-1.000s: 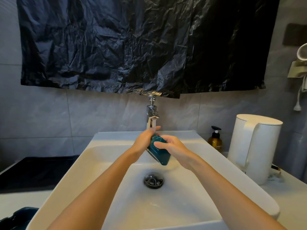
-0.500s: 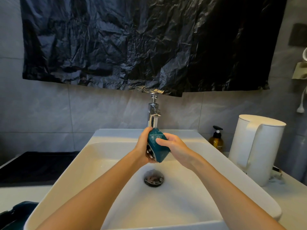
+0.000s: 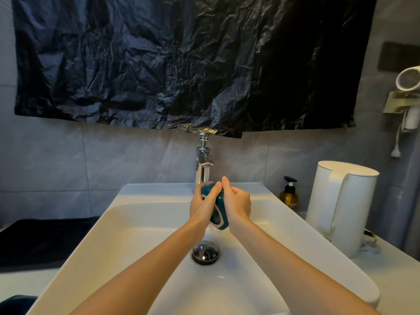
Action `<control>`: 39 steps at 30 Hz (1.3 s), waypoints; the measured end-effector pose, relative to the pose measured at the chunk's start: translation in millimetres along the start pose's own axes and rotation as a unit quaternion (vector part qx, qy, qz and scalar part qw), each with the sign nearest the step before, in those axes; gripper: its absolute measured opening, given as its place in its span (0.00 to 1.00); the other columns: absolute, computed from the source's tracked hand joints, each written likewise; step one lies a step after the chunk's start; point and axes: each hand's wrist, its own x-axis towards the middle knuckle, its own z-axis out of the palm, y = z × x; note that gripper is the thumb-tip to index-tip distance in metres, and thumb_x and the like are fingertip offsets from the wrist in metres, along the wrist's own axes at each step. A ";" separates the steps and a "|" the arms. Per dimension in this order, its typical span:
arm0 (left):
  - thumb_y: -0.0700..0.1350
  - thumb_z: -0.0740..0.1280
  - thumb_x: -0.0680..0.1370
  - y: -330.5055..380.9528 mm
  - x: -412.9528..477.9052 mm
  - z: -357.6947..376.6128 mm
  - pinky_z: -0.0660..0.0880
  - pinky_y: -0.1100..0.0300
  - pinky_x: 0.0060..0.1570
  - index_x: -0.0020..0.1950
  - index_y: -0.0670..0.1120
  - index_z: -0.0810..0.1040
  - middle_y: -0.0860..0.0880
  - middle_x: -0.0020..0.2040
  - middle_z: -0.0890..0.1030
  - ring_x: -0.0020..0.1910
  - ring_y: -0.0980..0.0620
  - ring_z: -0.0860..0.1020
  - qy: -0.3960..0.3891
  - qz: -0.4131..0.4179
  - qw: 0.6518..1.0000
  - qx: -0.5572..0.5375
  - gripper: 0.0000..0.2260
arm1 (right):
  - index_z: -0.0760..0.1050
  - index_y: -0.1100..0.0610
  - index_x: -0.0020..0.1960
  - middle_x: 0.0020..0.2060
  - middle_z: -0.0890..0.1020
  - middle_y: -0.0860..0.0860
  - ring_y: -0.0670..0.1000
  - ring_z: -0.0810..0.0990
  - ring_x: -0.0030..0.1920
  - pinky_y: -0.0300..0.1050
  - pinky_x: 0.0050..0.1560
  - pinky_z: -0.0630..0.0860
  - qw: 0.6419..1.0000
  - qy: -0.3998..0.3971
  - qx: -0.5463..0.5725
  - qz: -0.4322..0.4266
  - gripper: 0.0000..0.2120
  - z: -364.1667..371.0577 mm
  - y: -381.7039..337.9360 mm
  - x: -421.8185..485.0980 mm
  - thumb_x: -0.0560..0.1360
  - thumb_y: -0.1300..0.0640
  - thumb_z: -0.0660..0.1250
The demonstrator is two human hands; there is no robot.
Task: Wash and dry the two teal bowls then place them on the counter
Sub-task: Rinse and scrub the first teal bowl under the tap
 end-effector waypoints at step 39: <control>0.62 0.62 0.74 7.6 -1.0 -19.3 0.72 0.38 0.59 0.60 0.46 0.77 0.41 0.57 0.80 0.56 0.39 0.77 -0.128 -0.255 0.934 -0.214 0.24 | 0.78 0.60 0.39 0.38 0.84 0.56 0.54 0.84 0.40 0.45 0.38 0.79 0.993 -0.079 0.088 0.003 0.23 -8.5 -6.2 -1.8 0.73 0.39 0.66</control>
